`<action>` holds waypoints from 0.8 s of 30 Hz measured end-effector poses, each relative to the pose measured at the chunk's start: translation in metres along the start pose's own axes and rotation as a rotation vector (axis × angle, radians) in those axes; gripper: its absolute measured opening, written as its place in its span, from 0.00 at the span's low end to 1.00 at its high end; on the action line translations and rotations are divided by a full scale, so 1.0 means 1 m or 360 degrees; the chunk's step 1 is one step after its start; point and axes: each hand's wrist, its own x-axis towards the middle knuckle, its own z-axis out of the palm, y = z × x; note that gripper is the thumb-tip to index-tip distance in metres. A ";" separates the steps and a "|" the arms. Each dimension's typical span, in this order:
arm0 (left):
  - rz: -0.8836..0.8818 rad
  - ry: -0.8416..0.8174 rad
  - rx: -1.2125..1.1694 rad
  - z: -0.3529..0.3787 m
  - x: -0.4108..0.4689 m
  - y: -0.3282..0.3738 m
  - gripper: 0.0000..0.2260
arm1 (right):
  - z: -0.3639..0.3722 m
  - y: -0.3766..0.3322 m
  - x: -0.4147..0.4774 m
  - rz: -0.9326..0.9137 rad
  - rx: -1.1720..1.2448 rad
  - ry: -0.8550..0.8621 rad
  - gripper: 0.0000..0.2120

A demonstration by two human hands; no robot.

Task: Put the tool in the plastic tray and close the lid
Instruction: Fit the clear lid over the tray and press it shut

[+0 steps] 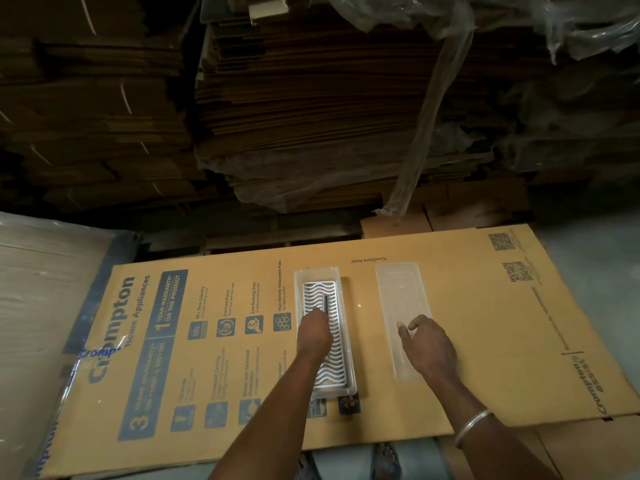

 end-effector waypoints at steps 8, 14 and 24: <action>0.0017 0.0097 0.0103 0.004 -0.003 -0.006 0.10 | 0.013 0.002 0.007 0.0075 -0.0211 -0.0088 0.31; 0.0018 0.0110 0.0075 0.003 -0.004 -0.007 0.11 | 0.025 -0.004 0.010 0.0134 -0.0296 -0.0098 0.43; 0.0015 0.0075 0.0172 0.003 -0.006 -0.004 0.12 | 0.030 -0.004 0.007 0.0274 -0.0142 -0.0120 0.46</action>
